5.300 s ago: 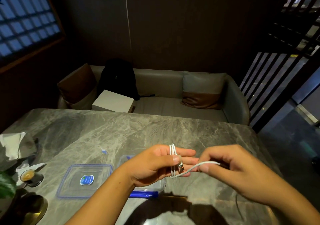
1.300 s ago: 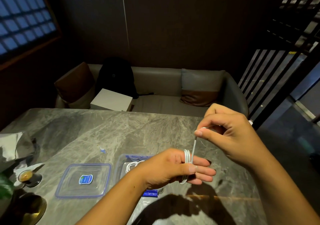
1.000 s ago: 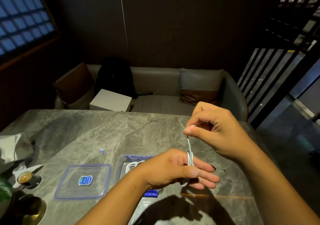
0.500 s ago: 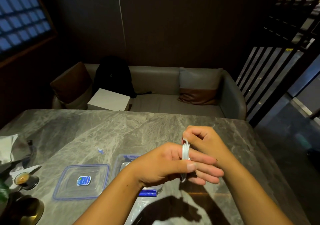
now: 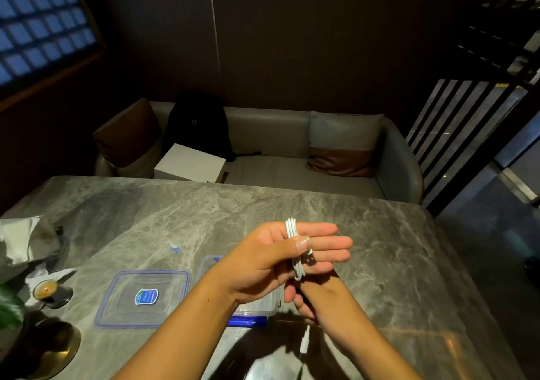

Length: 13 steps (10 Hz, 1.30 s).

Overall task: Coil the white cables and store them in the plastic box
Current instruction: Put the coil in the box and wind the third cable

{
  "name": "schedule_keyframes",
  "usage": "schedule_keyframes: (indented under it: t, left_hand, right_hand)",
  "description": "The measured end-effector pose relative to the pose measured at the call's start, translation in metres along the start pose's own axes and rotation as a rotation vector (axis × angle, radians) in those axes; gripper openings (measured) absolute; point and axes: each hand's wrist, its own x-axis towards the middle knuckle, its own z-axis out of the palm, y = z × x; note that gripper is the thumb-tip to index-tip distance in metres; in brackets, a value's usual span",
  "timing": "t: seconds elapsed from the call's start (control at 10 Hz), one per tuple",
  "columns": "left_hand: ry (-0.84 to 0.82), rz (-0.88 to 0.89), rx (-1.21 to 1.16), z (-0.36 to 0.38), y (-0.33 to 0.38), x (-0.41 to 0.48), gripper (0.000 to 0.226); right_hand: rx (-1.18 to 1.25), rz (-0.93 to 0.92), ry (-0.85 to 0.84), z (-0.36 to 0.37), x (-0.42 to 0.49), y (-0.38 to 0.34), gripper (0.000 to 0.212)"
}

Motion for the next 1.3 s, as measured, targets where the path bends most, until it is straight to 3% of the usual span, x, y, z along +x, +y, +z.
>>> schedule_keyframes:
  t: [0.2, 0.4, 0.5, 0.9, 1.3]
  left_hand:
    - [0.035, -0.005, 0.006, -0.003, -0.009, 0.001, 0.040]
    - [0.074, -0.004, 0.019, -0.006, -0.010, 0.001, 0.039]
    - [0.101, -0.005, 0.007, -0.008, -0.010, -0.001, 0.039]
    - [0.073, -0.142, 0.065, -0.003, -0.016, -0.003, 0.041]
    - [-0.102, -0.239, 0.165, 0.013, -0.017, -0.002, 0.048]
  right_hand:
    - [-0.109, 0.001, -0.108, 0.011, -0.027, -0.005, 0.036]
    - [-0.093, 0.045, -0.112, 0.004, -0.043, -0.018, 0.017]
    - [-0.087, 0.040, -0.084, -0.006, -0.050, -0.024, 0.018]
    - [-0.655, -0.412, 0.240, -0.040, -0.060, -0.057, 0.019]
    - [-0.711, -0.476, 0.251, -0.053, -0.050, -0.061, 0.019]
